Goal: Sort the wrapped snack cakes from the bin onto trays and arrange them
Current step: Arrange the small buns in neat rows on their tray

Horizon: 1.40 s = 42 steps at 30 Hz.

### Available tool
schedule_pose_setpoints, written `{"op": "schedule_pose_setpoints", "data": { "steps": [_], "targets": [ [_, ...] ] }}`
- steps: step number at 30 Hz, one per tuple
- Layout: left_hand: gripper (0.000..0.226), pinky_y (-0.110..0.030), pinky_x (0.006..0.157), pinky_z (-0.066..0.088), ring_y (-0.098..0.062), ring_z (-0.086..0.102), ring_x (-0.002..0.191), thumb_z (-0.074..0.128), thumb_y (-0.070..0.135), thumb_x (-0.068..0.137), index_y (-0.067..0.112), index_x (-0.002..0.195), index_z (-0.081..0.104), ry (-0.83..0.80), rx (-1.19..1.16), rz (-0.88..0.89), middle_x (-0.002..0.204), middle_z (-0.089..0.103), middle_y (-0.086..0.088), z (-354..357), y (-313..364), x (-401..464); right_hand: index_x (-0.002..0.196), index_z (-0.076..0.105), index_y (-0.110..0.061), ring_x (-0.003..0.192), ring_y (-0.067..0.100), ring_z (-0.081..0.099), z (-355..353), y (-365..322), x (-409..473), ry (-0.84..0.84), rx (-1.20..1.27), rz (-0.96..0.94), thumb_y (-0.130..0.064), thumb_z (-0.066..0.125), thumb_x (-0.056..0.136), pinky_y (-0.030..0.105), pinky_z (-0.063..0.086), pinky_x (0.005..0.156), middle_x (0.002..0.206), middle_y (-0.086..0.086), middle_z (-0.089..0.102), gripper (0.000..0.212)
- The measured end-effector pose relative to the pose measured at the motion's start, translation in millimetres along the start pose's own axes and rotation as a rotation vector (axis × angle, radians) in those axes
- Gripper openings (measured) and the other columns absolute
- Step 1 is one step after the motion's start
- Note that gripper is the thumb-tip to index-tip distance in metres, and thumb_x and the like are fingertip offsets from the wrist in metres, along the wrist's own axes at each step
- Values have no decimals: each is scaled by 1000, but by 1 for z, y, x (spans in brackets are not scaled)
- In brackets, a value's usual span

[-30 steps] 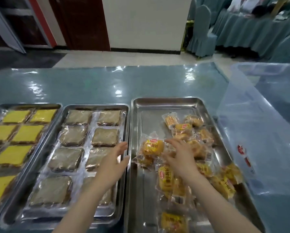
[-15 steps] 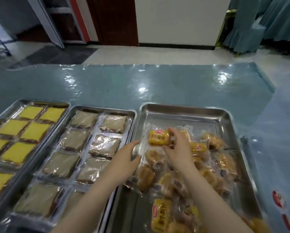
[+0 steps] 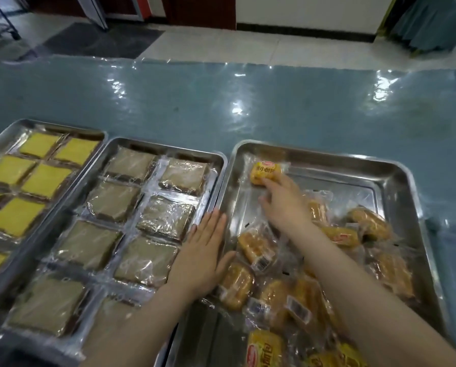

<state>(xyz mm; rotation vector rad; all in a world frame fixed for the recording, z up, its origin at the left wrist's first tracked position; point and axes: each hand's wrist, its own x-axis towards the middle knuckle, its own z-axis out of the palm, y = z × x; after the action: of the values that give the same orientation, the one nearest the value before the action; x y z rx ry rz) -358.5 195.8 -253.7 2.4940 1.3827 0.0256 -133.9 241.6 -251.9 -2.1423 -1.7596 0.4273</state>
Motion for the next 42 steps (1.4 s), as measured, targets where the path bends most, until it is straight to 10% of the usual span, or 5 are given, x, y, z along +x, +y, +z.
{"op": "schedule_pose_setpoints", "data": {
  "steps": [5, 13, 25, 36, 42],
  "targets": [
    [68, -14, 101, -26, 6, -35, 130, 9, 61, 89, 31, 144, -17, 20, -63, -7, 148, -29, 16, -4, 1, -1, 148, 28, -33, 146, 31, -10, 14, -6, 8, -231, -123, -19, -42, 48, 94, 56, 18, 115, 161, 4, -7, 58],
    [63, -24, 107, -16, 8, -28, 132, 11, 60, 89, 37, 141, -17, 26, -132, -6, 151, -21, 17, 0, -1, 0, 118, 60, -22, 116, 27, 45, -36, 10, -22, 123, -73, 229, -27, 60, 87, 41, 45, 91, 126, 5, 50, 31],
    [63, -27, 110, -8, 5, -28, 133, 19, 55, 91, 36, 143, -11, 46, -118, 0, 153, -17, 15, 2, -2, 2, 115, 42, -18, 72, 11, 59, -55, 23, -29, -120, 264, 353, -22, 67, 82, 24, 47, 49, 89, -4, 59, 42],
    [65, -30, 109, -4, 7, -25, 133, 26, 53, 92, 32, 148, -2, 40, -122, -9, 154, -15, 16, 3, -3, 2, 124, 50, -26, 96, 10, 55, -49, 29, -29, -126, 360, 246, -50, 71, 78, 27, 47, 75, 111, -14, 53, 56],
    [64, -25, 110, -3, 7, -23, 134, 28, 51, 93, 31, 148, 1, 54, -127, 0, 153, -14, 16, 3, -3, 2, 124, 54, -26, 93, 16, 58, -40, 32, -34, -79, 191, 270, -13, 65, 86, 29, 50, 68, 117, 0, 61, 41]
  ]
}}
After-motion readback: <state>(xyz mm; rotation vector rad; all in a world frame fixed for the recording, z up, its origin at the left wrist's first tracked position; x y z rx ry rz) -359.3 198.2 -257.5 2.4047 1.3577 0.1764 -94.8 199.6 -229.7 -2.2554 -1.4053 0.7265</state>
